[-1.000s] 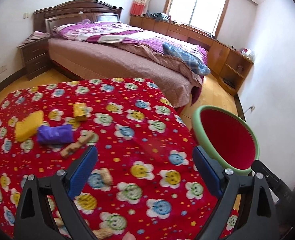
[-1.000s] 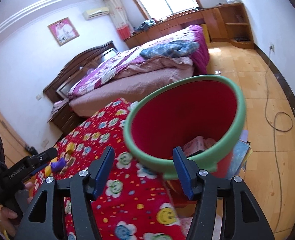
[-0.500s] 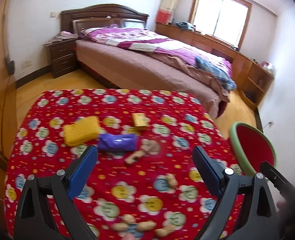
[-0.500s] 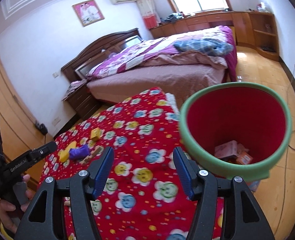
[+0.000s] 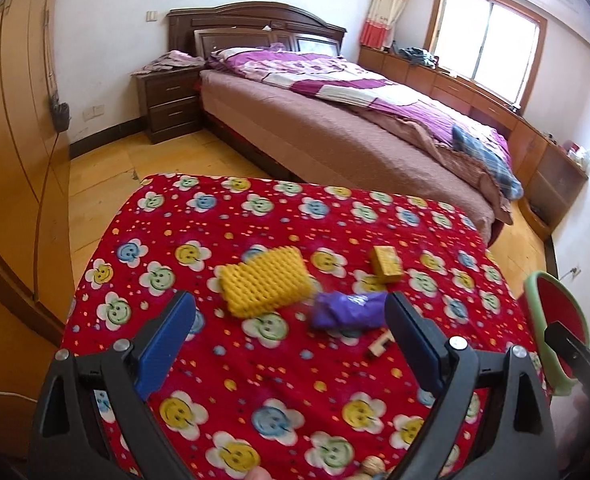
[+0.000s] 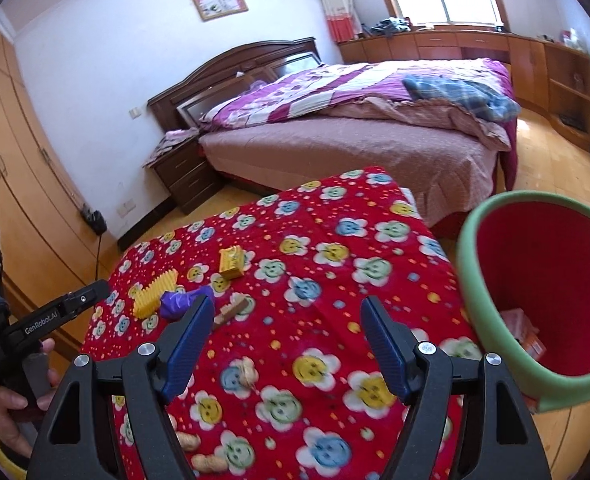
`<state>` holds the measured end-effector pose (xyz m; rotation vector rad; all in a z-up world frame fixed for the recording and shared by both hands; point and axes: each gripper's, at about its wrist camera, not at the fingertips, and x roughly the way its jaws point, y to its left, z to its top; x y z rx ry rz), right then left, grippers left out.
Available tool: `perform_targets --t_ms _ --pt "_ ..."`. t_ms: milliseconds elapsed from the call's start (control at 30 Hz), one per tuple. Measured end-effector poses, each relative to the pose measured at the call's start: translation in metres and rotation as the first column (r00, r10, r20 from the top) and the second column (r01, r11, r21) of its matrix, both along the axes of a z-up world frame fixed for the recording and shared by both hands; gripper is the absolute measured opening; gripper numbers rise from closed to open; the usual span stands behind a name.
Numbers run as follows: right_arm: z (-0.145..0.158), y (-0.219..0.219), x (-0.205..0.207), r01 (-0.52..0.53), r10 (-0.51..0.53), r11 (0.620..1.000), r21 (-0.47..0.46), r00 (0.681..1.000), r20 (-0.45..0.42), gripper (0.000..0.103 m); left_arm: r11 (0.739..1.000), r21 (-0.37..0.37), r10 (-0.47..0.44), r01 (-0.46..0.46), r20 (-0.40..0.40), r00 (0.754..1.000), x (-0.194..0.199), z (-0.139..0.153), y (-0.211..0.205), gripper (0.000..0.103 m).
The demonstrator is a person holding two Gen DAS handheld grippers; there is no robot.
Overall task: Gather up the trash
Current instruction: 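Move both open grippers back over the quilt, then grasp the second yellow foam net with the left gripper and lift it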
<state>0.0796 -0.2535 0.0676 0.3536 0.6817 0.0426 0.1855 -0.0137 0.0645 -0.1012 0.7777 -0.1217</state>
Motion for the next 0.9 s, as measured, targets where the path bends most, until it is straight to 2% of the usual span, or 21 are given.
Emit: perform_targets --t_ms 333,500,733,900 --pt "-0.015 0.021 0.047 -0.031 0.030 0.999 -0.032 1.000 -0.006 0.077 0.999 0.005 0.032 -0.032 -0.057 0.998 0.044 -0.030 0.017 0.094" --pt "-0.026 0.024 0.058 -0.031 0.030 0.999 -0.028 0.999 -0.017 0.077 0.999 -0.009 0.031 -0.032 -0.097 0.995 0.064 -0.048 0.015 0.094" --pt "-0.040 0.018 0.066 -0.025 0.025 1.000 0.000 0.998 -0.051 0.077 0.997 0.041 0.064 -0.060 -0.121 0.991 0.082 -0.070 0.010 0.094" --pt "-0.044 0.014 0.066 -0.011 0.012 1.000 0.014 0.998 -0.055 0.077 0.995 0.037 0.094 -0.089 -0.156 0.983 0.088 -0.083 0.013 0.094"
